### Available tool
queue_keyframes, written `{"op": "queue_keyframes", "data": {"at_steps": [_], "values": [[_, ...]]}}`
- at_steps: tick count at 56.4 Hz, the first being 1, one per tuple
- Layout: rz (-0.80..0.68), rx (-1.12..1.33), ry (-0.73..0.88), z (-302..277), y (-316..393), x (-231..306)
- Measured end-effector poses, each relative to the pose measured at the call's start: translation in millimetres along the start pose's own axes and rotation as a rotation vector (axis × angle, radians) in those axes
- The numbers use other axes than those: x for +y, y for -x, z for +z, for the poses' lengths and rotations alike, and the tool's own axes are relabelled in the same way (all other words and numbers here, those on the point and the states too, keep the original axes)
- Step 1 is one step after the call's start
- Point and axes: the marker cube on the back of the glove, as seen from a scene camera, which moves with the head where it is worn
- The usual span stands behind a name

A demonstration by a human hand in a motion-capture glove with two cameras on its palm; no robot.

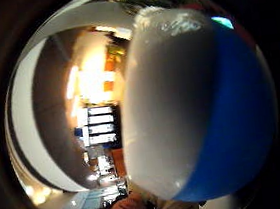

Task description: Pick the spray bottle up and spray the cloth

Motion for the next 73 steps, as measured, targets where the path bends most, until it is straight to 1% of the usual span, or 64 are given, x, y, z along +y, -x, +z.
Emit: {"op": "queue_keyframes", "data": {"at_steps": [4,12,29,39,50,57,63,73], "values": [[0.046,0.146,0.131,20,11,-11],[0.092,0.273,0.269,56,25,-31],[0.205,0.459,0.478,125,18,-77],[0.245,0.527,0.541,148,7,-89],[0.234,0.476,0.511,138,11,-91],[0.184,0.367,0.424,115,24,-92],[0.101,0.2,0.32,86,39,-94],[-0.108,-0.156,0.087,49,73,-99]]}}
